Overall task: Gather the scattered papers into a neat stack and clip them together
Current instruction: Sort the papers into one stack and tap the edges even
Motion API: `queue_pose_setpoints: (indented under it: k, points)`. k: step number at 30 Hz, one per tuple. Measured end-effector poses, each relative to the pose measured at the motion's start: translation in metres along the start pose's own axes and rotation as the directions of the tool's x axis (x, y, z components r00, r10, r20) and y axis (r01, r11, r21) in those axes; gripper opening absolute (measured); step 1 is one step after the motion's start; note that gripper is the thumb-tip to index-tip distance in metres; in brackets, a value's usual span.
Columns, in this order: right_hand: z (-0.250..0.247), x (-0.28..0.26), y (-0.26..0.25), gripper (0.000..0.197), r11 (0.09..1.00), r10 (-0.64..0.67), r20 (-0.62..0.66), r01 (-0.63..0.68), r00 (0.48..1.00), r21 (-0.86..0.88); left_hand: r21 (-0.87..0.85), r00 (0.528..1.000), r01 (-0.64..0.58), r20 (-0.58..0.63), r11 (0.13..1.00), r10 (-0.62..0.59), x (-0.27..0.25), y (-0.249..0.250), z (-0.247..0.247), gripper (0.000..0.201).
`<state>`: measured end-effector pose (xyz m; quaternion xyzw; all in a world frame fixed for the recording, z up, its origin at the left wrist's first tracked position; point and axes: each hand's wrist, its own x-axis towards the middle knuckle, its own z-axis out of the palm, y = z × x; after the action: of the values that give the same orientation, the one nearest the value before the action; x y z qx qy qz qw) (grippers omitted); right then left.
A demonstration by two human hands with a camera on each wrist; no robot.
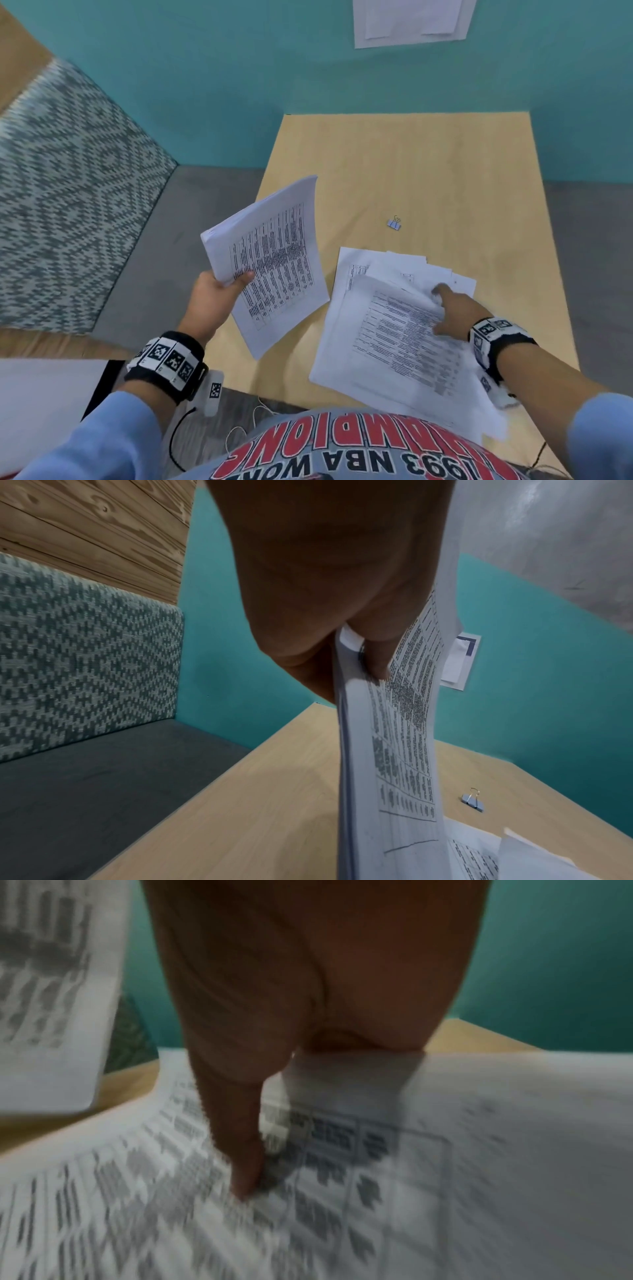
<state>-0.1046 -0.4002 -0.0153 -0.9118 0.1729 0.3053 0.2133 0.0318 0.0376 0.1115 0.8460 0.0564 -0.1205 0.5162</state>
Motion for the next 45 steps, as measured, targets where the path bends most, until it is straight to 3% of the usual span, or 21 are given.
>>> queue_pose_setpoints:
  k: [3,6,11,15,21,25,29,32,35,37,38,41,43,45]
  points:
    - [-0.009,-0.002,0.014,0.068,0.999,0.04,0.084,-0.037,0.996,-0.031,0.011,1.0,-0.003,-0.002,1.0,0.003,-0.001,0.003,0.003,0.018]
    - [-0.007,-0.006,0.027,0.06,0.999,0.016,0.034,-0.015,0.999,-0.038,0.017,1.0,0.004,-0.004,1.0,-0.004,-0.001,0.004,0.007,0.017]
    - [0.025,-0.02,0.023,0.053,0.974,-0.167,-0.086,0.151,0.982,-0.17,0.016,1.0,-0.004,0.009,1.0,0.004,-0.007,0.005,0.012,0.008]
    - [0.041,-0.027,0.014,0.04,0.953,-0.258,-0.094,0.236,0.962,-0.192,0.032,1.0,0.008,0.001,0.999,-0.008,-0.008,0.001,0.01,0.009]
    - [0.051,-0.037,0.005,0.034,0.957,-0.245,-0.055,0.232,0.968,-0.173,0.048,0.999,0.032,-0.013,0.998,-0.031,-0.008,-0.002,0.006,0.007]
    - [0.043,-0.04,-0.004,0.014,0.953,-0.231,-0.017,0.223,0.973,-0.206,0.044,0.999,0.031,-0.011,0.999,-0.031,-0.008,-0.003,0.005,0.008]
    - [0.03,-0.046,-0.005,0.026,0.984,-0.177,-0.029,0.177,0.984,0.019,0.037,1.0,0.02,-0.013,0.999,-0.02,-0.007,-0.001,0.002,0.006]
    - [0.01,-0.054,0.003,0.036,0.983,-0.142,0.054,0.135,0.988,0.127,0.031,1.0,0.02,-0.008,0.999,-0.02,-0.006,0.003,-0.001,0.006]
    - [-0.015,-0.064,0.015,0.009,0.974,-0.09,-0.004,0.089,0.996,0.21,0.036,1.0,0.014,-0.003,0.999,-0.014,-0.004,0.005,-0.001,0.006]
    - [-0.031,-0.072,0.024,0.013,0.916,-0.031,-0.11,0.072,0.993,0.395,0.036,1.0,0.008,0.007,0.999,-0.009,-0.002,0.006,0.002,0.004]
    - [-0.038,-0.077,0.027,0.009,0.843,0.001,-0.147,0.078,0.989,0.532,0.042,1.0,0.003,0.015,0.999,-0.003,-0.002,0.008,0.005,0.004]
    - [-0.054,-0.092,0.032,0.029,0.479,0.064,-0.132,0.085,0.989,0.873,0.058,0.997,-0.008,0.075,0.998,0.003,-0.002,0.016,0.016,0.004]
    - [-0.062,-0.101,0.031,0.035,0.288,0.05,-0.107,0.088,0.993,0.954,0.063,0.992,-0.008,0.123,0.998,0.0,-0.003,0.023,0.024,0.001]
    - [-0.072,-0.109,0.027,0.039,0.182,0.009,-0.107,0.103,0.994,0.978,0.025,0.986,-0.017,0.167,1.0,0.012,-0.004,0.03,0.032,0.016]
